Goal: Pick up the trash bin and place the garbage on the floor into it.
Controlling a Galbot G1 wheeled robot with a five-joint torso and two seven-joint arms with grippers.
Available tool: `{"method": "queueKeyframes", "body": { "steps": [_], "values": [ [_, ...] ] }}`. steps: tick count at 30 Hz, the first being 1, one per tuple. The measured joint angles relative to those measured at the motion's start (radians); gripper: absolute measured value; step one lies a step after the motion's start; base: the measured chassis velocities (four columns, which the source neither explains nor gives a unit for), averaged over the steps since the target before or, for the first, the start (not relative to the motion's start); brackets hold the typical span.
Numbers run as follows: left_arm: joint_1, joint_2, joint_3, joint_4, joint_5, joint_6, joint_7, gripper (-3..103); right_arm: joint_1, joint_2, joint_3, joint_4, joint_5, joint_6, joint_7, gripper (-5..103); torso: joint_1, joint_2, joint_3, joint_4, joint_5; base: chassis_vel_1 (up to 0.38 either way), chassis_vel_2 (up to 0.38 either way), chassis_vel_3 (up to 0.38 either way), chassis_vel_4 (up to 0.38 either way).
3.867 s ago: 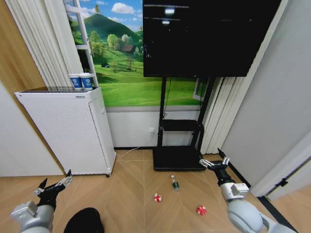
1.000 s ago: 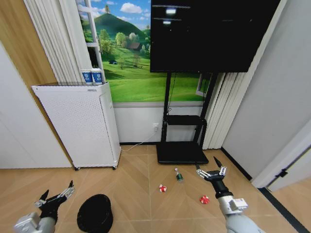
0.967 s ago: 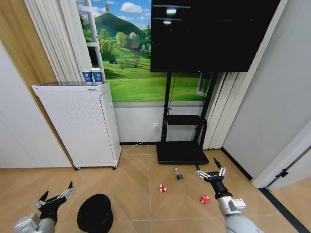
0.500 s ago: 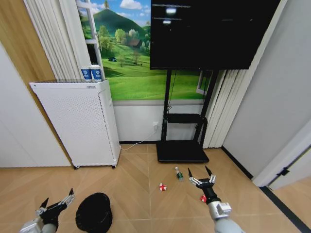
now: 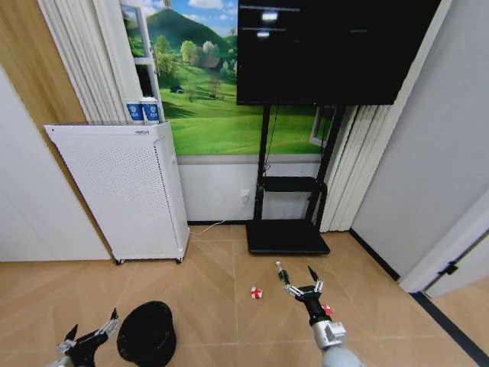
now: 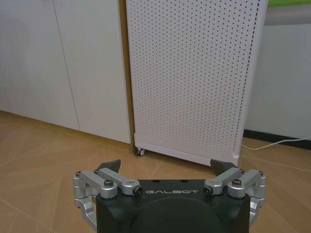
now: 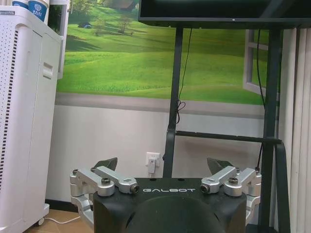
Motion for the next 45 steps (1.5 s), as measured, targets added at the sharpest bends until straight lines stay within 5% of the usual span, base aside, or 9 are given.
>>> {"method": "queueKeyframes", "body": {
  "steps": [29, 45],
  "values": [
    [-0.069, 0.023, 0.076, 0.325, 0.063, -0.160, 0.154, 100, -0.058, 0.041, 0.018, -0.089, -0.030, 0.019, 0.004, 100, -0.044, -0.116, -0.072, 0.0000, -0.0001, 0.000, 0.000, 0.000, 0.000],
    [-0.122, 0.013, 0.013, 0.431, -0.006, -0.218, 0.217, 100, -0.078, 0.068, 0.026, -0.134, -0.013, 0.033, 0.008, 100, -0.067, -0.182, -0.115, 0.0000, 0.0000, 0.000, 0.000, 0.000, 0.000]
  ]
}}
